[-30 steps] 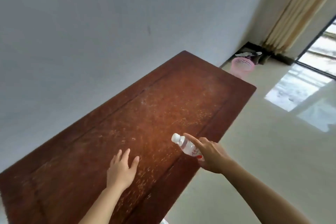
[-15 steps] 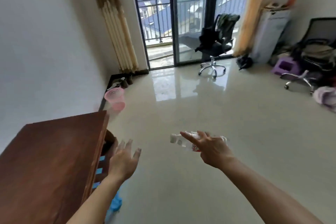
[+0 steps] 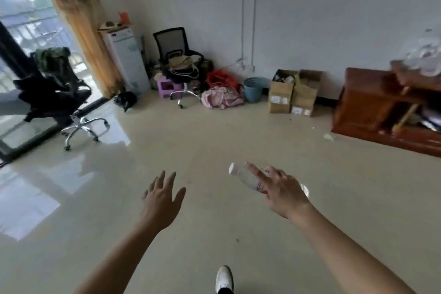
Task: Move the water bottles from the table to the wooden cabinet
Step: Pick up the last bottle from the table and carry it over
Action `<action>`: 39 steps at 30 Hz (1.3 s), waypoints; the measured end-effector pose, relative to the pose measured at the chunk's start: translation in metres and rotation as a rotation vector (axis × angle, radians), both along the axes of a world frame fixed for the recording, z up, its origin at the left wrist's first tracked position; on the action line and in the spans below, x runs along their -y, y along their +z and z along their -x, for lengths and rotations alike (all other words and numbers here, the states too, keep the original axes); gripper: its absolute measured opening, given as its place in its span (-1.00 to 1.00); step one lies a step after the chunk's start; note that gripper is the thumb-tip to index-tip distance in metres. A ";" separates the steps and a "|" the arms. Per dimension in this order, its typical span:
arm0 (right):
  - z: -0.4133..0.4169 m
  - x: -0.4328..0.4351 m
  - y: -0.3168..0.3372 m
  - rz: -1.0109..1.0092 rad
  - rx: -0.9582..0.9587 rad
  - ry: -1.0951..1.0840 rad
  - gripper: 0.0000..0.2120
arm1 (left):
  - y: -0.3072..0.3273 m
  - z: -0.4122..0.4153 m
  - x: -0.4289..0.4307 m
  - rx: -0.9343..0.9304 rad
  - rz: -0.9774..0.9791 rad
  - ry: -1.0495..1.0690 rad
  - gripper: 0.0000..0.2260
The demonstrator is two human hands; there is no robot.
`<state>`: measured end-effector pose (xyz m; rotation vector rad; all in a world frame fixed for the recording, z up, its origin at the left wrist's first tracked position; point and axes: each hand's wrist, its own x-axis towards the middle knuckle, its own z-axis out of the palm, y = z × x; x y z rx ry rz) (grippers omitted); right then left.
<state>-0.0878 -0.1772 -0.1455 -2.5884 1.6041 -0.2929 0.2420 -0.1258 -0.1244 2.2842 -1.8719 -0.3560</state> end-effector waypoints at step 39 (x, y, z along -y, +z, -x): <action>0.919 0.365 0.053 -0.070 -0.294 -0.961 0.00 | 0.019 1.045 0.624 0.133 0.078 -1.078 -0.40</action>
